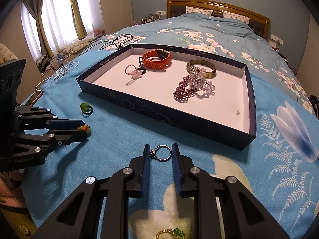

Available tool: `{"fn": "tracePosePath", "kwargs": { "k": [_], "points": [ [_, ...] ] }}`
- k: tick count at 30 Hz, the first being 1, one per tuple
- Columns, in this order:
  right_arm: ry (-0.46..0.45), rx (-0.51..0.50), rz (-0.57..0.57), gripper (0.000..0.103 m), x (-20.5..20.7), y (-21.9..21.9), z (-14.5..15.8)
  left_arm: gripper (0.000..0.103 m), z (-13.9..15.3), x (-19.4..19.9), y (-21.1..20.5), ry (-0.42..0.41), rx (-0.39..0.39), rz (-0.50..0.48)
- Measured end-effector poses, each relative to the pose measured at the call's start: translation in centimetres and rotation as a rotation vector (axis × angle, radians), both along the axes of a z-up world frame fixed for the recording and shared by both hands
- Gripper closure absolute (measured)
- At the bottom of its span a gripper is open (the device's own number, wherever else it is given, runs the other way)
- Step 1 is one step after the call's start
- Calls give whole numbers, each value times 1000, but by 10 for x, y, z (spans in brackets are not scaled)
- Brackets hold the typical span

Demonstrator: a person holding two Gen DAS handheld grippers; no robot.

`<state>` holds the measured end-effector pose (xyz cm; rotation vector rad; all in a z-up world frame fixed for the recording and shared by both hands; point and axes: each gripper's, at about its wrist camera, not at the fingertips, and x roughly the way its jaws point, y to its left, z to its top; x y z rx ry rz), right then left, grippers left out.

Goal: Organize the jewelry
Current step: 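Grasp the silver ring with the right tool while the left tool grasps the yellow ball hair tie, then carry the silver ring and yellow hair tie into the tray with both tools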

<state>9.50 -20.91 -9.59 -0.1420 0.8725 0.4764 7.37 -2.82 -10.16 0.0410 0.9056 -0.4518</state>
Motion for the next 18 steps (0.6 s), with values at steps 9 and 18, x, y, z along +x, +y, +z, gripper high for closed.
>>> {"fn": "tracePosePath", "kwargs": {
  "k": [9,18],
  "points": [
    [-16,31,-8,83,-4,-5,4,88,2,-1,0,-14,0,7],
    [-28,80,-17,83,-9,-13,11,88,9,-5,1,-45,-8,9]
  ]
}}
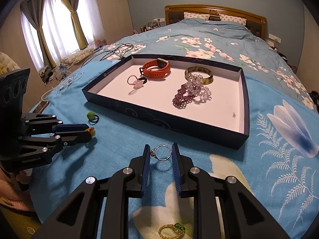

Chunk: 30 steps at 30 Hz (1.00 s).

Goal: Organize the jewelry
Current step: 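Carry the silver ring and yellow hair tie into the tray with both tools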

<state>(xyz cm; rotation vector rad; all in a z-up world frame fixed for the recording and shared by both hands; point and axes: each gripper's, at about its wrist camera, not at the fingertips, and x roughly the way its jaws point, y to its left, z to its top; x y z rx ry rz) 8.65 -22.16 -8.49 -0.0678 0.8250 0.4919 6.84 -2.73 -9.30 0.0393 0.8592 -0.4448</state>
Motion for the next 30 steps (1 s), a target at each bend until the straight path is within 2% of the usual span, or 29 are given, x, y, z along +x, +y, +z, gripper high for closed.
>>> {"fn": "tracePosePath", "kwargs": {
  "k": [30],
  "points": [
    [-110,116,-33,83,-7,-12,34,88,36,2,4,-113,-55,14]
  ]
}}
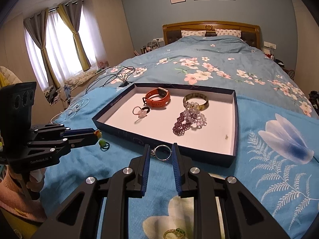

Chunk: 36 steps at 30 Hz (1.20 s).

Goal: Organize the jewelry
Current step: 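Carry the silver ring and yellow hair tie into the tray with both tools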

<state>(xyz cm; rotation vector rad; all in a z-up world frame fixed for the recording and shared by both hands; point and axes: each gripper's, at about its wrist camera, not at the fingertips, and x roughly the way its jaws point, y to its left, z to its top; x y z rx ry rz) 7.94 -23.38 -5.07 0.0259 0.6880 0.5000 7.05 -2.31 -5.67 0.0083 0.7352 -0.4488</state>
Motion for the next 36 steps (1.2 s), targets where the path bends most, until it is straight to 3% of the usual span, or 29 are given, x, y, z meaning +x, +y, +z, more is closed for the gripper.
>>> {"fn": "tracePosePath", "kwargs": {
  "k": [36],
  "points": [
    [-25,-1,1,83,27,7,9,88,12,30,-2,-58,25,48]
  ]
}}
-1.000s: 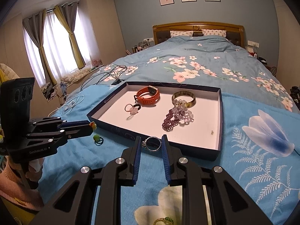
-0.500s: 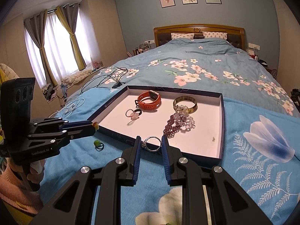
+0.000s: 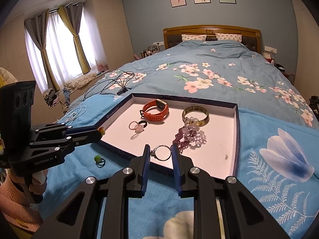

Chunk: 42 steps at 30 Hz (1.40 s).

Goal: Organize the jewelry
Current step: 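Carry the silver ring and yellow hair tie into the tray with both tools, then lower and open both tools to release the ring and hair tie in the tray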

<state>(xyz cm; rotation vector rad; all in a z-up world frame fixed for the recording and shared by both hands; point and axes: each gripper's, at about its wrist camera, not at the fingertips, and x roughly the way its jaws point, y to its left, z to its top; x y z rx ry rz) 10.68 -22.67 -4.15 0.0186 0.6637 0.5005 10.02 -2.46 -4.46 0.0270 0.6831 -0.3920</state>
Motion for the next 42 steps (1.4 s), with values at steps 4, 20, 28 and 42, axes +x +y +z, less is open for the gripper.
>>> {"fn": "tracePosePath", "kwargs": {
  "k": [4,20,28,42],
  "points": [
    [0,-17,7,83,9,4,0,88,-2,10,-1,1,7,8],
    [25,-59,5,83,37,14,-7,88,-15,41,-3,29,27,29],
    [52,-70,4,83,48,17,-13,88,-22,52,-3,50,28,37],
    [91,-94,-2,83,63,21,-23,88,-36,72,-3,106,30,51]
  ]
}}
